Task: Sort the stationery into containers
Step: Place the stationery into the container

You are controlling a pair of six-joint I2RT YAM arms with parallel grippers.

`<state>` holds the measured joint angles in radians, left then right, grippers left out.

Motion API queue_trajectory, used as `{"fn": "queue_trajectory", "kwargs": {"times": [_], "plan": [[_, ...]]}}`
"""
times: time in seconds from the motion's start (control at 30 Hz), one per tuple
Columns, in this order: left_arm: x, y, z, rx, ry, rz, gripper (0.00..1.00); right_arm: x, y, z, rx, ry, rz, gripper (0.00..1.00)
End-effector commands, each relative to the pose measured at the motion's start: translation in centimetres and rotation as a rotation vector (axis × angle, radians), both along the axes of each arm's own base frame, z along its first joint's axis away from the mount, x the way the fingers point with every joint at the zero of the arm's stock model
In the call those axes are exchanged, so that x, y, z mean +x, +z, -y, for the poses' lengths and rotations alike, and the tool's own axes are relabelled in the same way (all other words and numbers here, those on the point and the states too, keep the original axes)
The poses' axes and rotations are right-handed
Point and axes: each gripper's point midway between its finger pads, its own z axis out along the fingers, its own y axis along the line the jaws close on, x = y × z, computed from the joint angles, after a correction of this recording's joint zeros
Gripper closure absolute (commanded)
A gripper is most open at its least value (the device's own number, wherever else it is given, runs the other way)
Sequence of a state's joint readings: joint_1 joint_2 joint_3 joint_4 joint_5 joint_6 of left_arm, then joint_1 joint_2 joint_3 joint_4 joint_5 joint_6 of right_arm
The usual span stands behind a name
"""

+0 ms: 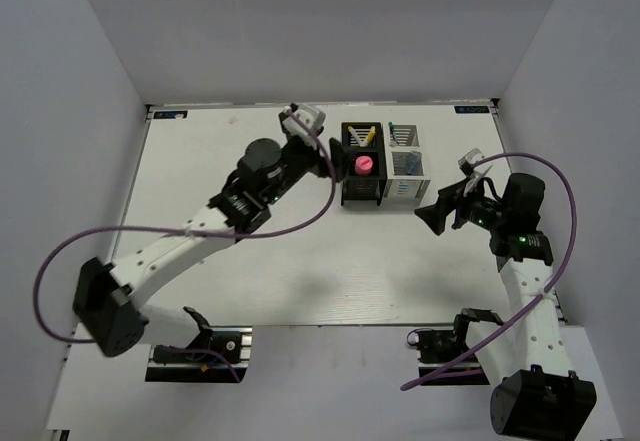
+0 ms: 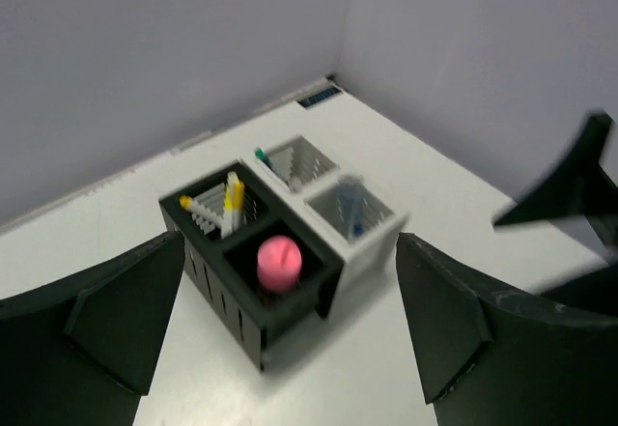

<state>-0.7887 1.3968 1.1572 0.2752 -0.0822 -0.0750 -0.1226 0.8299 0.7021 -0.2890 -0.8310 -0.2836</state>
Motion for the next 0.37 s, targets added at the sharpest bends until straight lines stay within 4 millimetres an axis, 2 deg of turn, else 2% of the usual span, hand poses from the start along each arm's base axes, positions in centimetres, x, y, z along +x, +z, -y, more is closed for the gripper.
{"fn": "queue_trajectory", "kwargs": {"times": [0.0, 0.03, 0.07, 0.13, 0.17, 0.2, 0.23, 0.33], "plan": [[-5.3, -4.6, -1.9, 0.131, -0.131, -0.134, 0.0, 1.2, 2.8, 1.0, 0.021, -0.111, 0.035, 0.1], [-6.1, -5.0, -2.7, 0.137, -0.131, -0.141, 0.0, 1.3, 2.8, 1.2, 0.018, -0.125, 0.038, 0.1], [-7.3, -5.4, -4.6, 0.15, -0.122, -0.137, 0.0, 1.3, 2.9, 1.2, 0.022, -0.13, 0.039, 0.1], [-8.4, -5.8, -6.2, 0.161, -0.106, -0.12, 0.0, 1.3, 3.0, 1.2, 0.026, -0.133, 0.038, 0.1], [-9.0, -7.2, -7.1, 0.19, -0.097, -0.137, 0.0, 1.3, 3.0, 1.2, 0.035, -0.137, 0.026, 0.1], [-9.5, -6.2, -8.5, 0.186, -0.064, -0.095, 0.0, 1.2, 3.3, 1.0, 0.046, -0.125, 0.025, 0.1], [-9.7, -7.4, -9.3, 0.202, -0.043, -0.111, 0.0, 1.0, 3.1, 0.9, 0.047, -0.117, 0.016, 0.1], [-10.6, -7.8, -10.9, 0.172, -0.018, -0.08, 0.0, 1.0, 2.7, 0.8, 0.045, -0.115, 0.038, 0.1]]}}
